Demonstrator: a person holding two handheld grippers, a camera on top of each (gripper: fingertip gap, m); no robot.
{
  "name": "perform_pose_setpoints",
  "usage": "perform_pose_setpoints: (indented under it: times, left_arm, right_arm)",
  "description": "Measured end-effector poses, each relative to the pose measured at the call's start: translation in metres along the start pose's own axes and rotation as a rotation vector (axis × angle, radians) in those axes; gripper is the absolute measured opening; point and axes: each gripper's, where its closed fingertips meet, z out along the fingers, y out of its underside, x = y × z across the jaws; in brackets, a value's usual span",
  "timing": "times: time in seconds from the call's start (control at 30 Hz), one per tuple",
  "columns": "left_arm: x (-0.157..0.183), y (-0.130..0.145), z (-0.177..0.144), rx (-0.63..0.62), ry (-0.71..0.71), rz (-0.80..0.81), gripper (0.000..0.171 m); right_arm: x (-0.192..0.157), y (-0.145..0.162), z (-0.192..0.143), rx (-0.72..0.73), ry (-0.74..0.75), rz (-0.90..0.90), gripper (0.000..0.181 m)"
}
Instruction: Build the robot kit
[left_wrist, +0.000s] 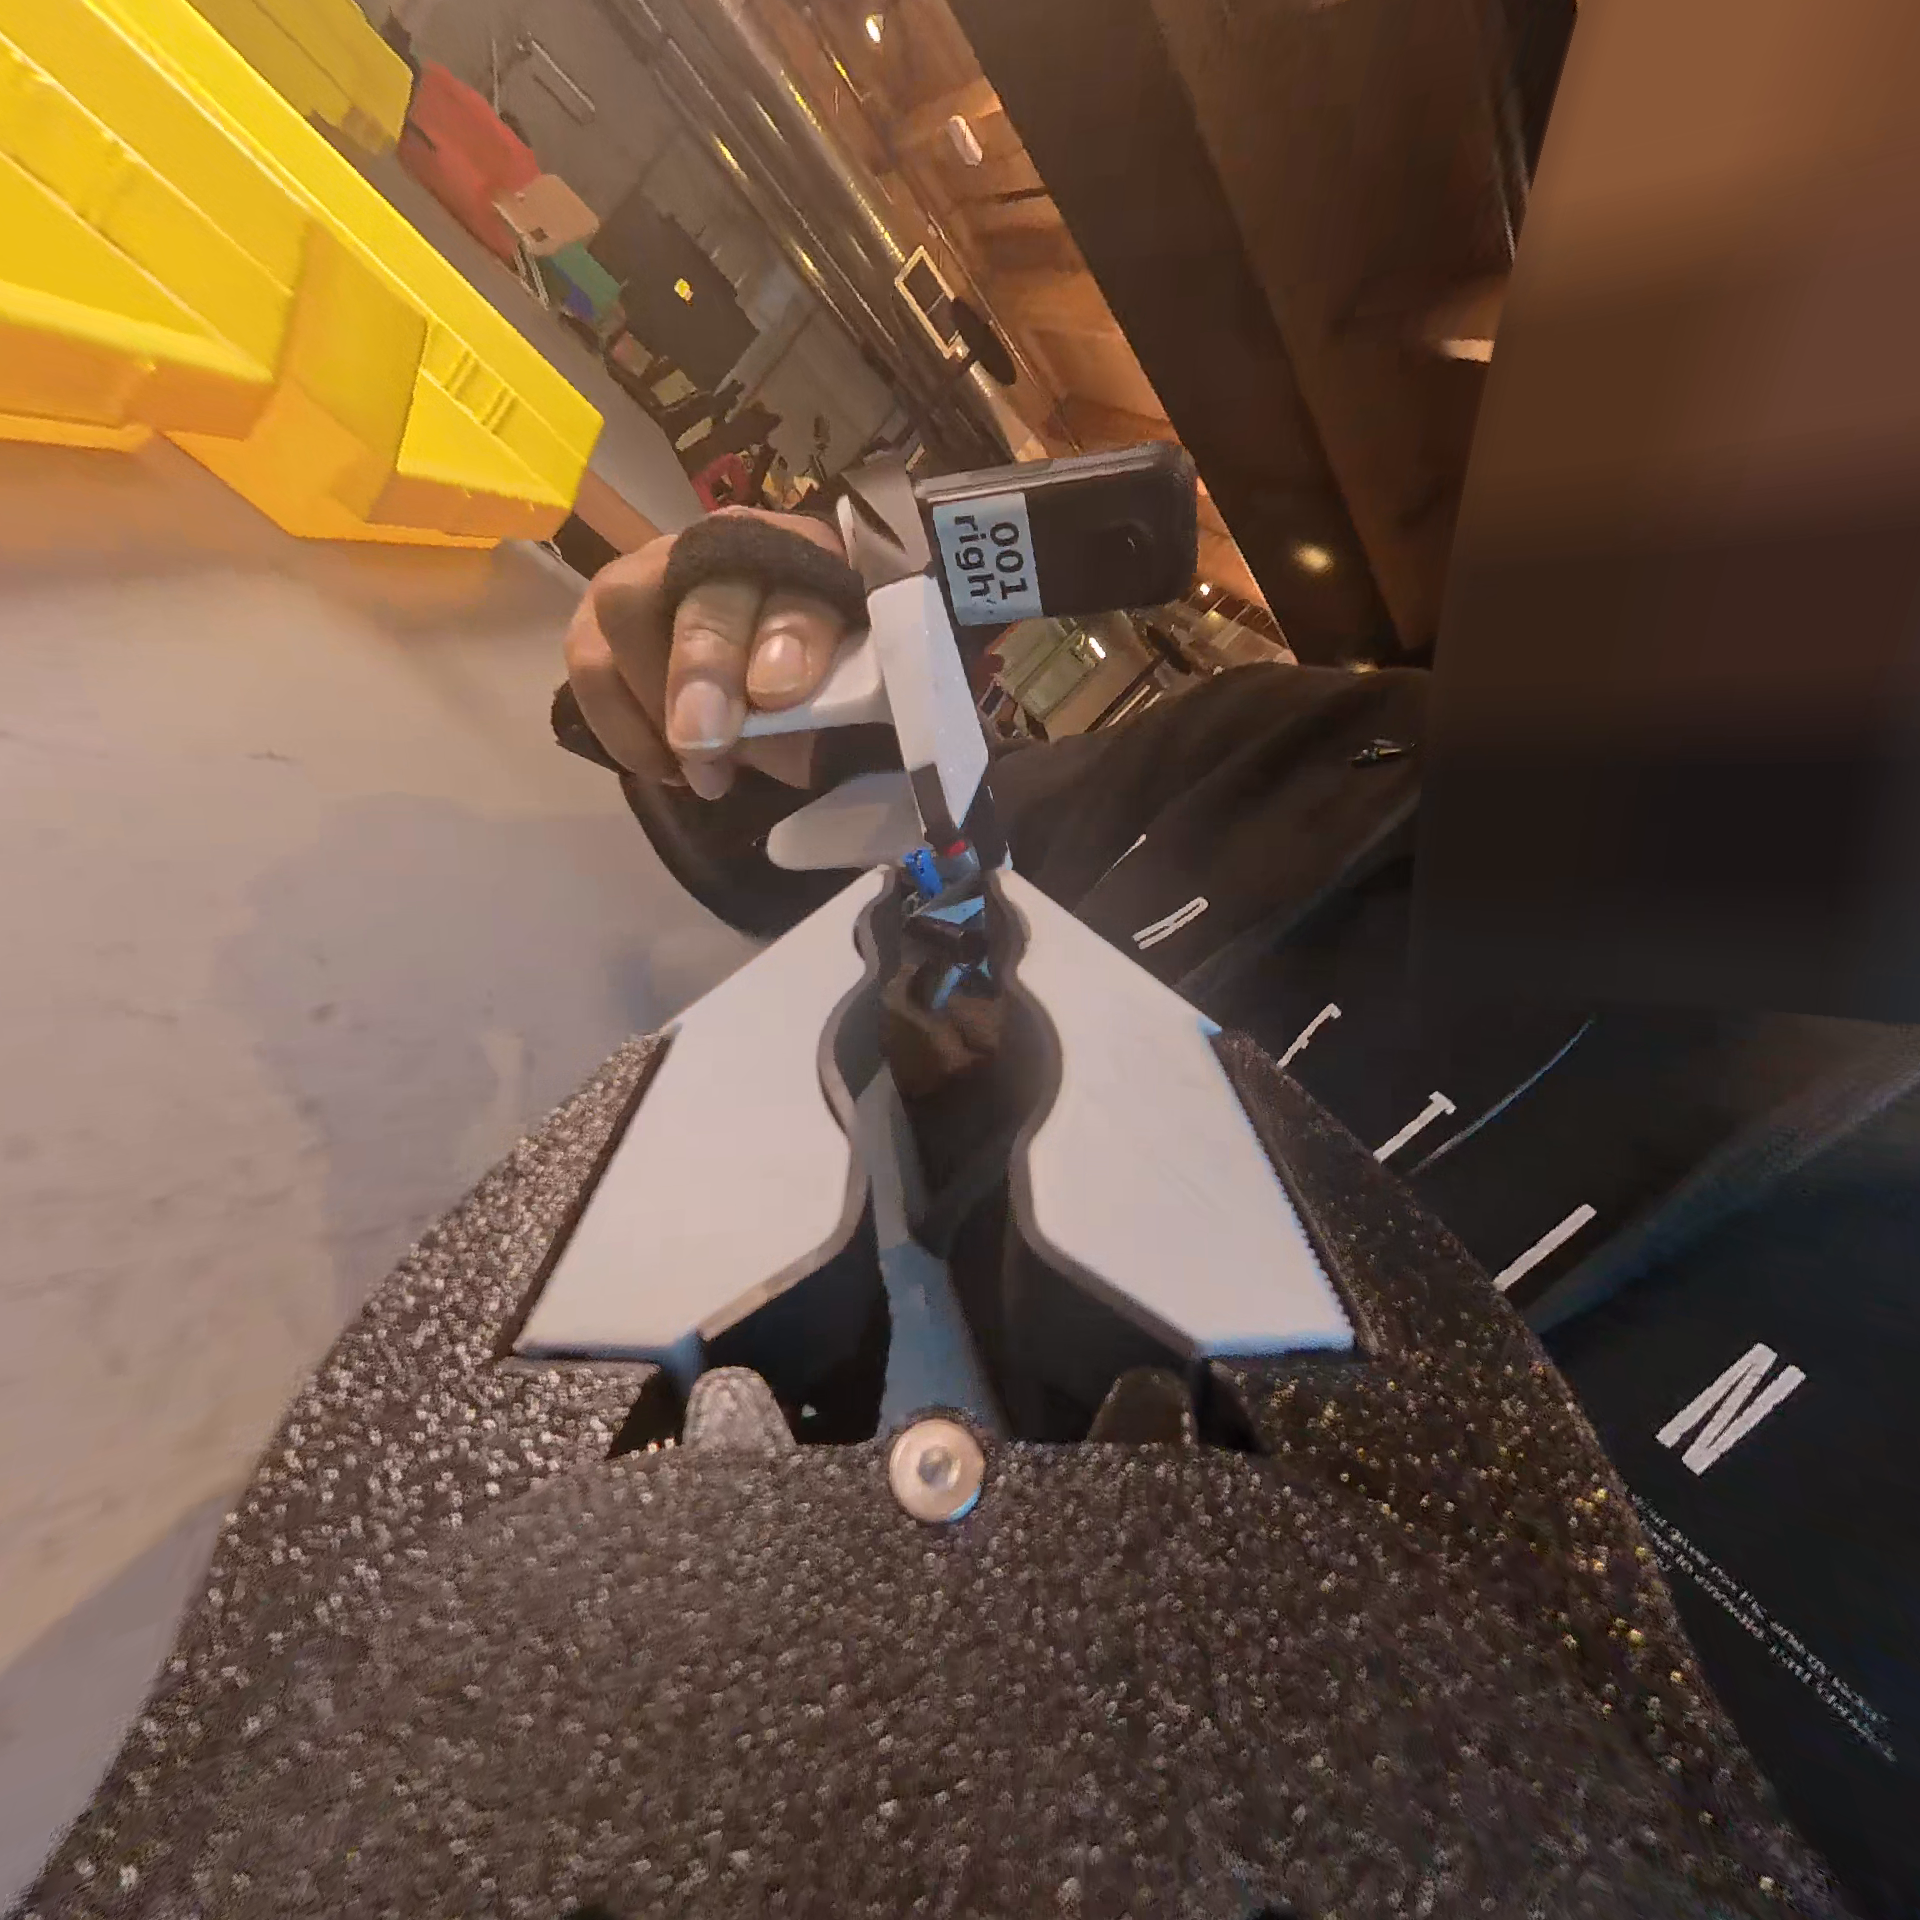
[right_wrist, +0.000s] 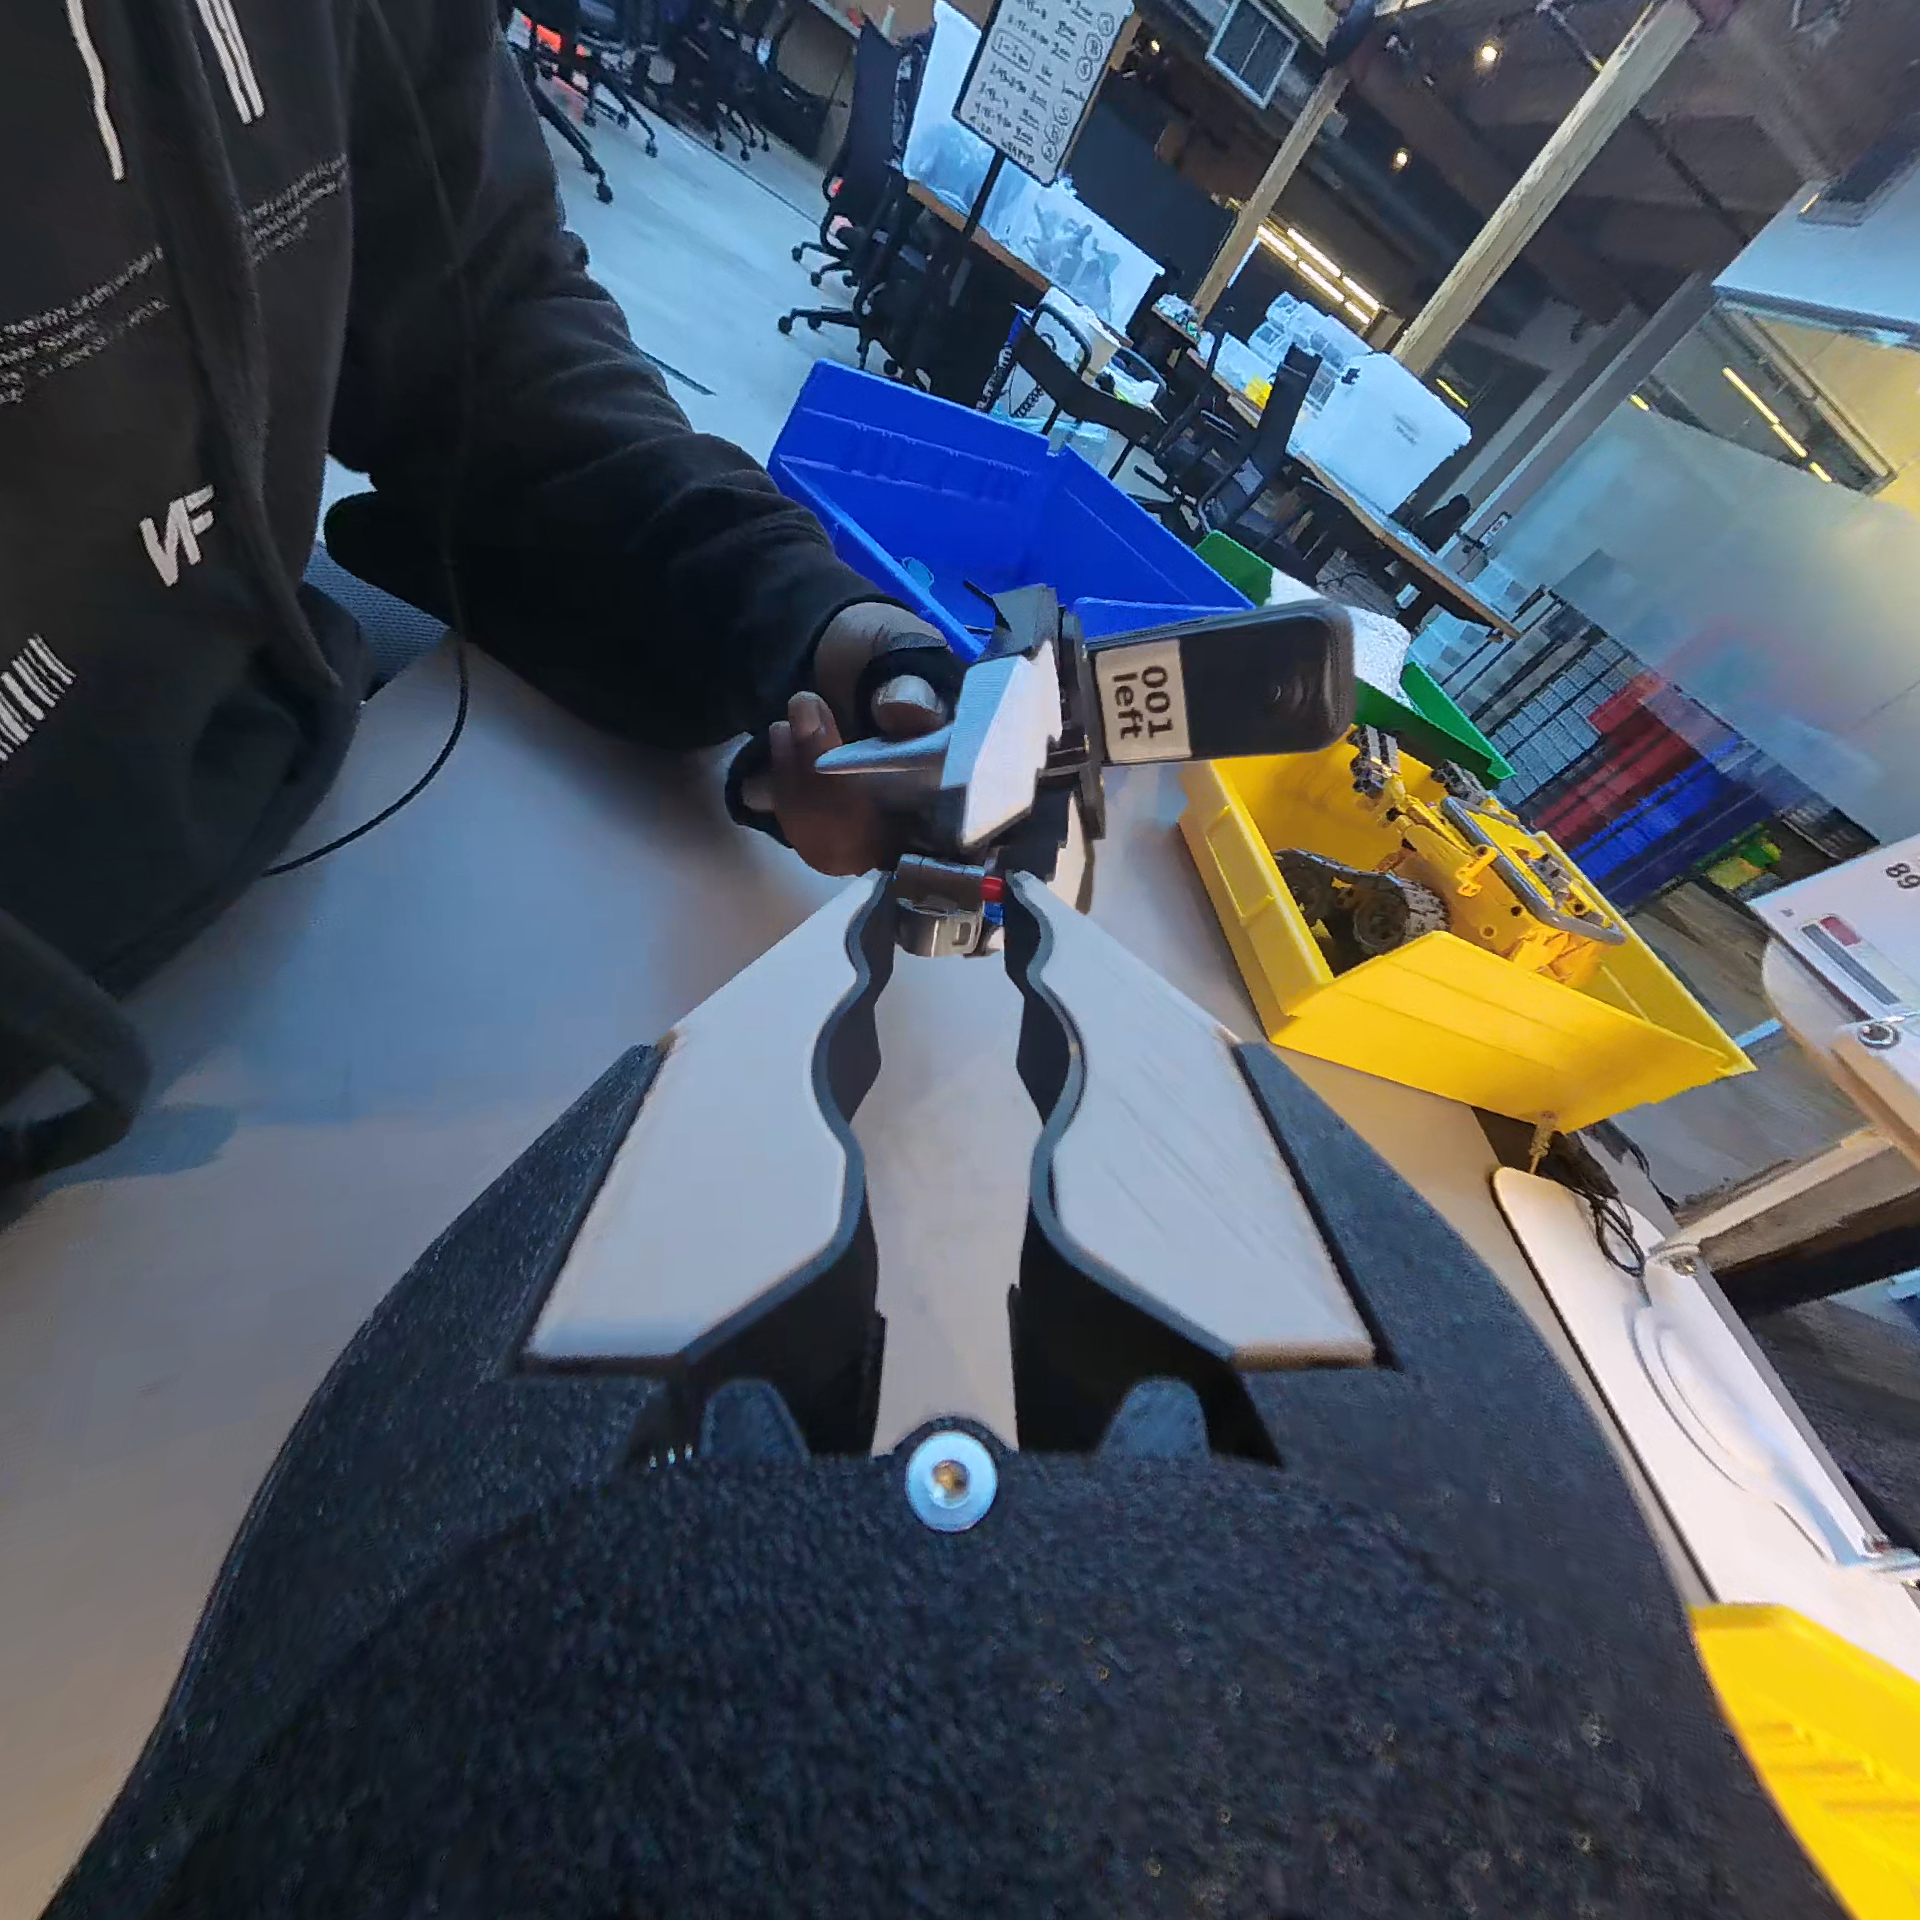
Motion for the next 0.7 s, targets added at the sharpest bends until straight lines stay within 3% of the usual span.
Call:
perform_pose_setpoints:
  times: [0.23,0.7]
  left_arm:
    - [-0.005,-0.014,-0.005,0.12,-0.007,-0.048,0.014]
    - [-0.008,-0.02,-0.005,0.161,-0.089,0.053,0.013]
  right_arm:
    - [0.016,0.0,-0.002,0.028,0.084,0.088,0.018]
    - [0.024,0.002,0.001,0.033,0.123,0.17,0.018]
